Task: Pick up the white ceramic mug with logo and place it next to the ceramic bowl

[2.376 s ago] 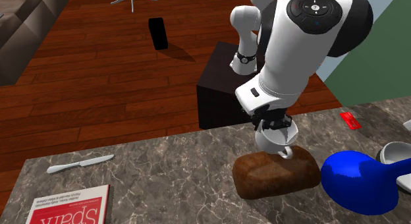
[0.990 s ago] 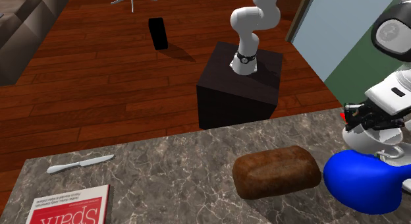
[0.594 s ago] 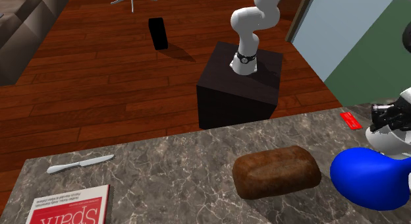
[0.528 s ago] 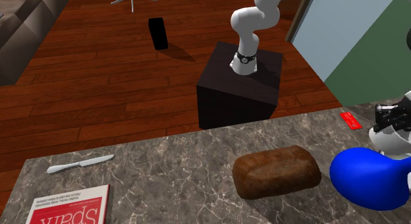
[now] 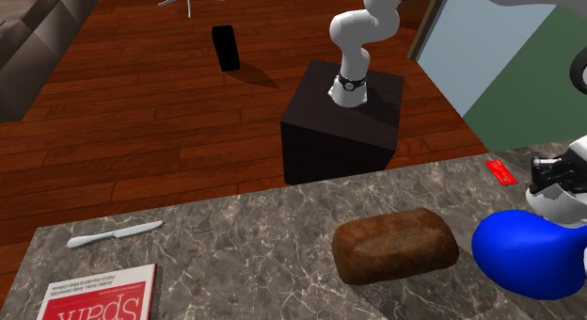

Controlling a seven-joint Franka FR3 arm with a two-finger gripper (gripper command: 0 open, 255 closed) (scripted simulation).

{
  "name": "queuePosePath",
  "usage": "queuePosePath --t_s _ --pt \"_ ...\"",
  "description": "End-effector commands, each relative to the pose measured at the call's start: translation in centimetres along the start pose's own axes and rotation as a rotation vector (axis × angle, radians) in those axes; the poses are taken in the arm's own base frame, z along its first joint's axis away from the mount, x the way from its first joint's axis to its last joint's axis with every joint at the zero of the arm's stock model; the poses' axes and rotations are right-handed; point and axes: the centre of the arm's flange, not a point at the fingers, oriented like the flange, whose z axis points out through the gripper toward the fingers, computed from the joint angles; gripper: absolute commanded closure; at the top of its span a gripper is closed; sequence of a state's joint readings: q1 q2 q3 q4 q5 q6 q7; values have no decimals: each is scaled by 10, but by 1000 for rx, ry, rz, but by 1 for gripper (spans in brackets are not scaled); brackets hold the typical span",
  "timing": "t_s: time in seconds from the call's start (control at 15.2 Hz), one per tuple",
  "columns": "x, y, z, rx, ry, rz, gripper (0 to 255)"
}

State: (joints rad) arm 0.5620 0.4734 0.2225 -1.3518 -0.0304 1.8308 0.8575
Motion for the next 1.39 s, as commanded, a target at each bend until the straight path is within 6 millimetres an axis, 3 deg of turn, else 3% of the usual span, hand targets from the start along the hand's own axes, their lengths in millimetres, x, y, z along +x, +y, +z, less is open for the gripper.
queuePosePath --t_s 0.0,1.12,1.32 --pt "4 3 17 -9 -4 7 255" --pt "8 8 106 -9 -4 7 255" --pt "8 9 111 -9 -4 7 255"
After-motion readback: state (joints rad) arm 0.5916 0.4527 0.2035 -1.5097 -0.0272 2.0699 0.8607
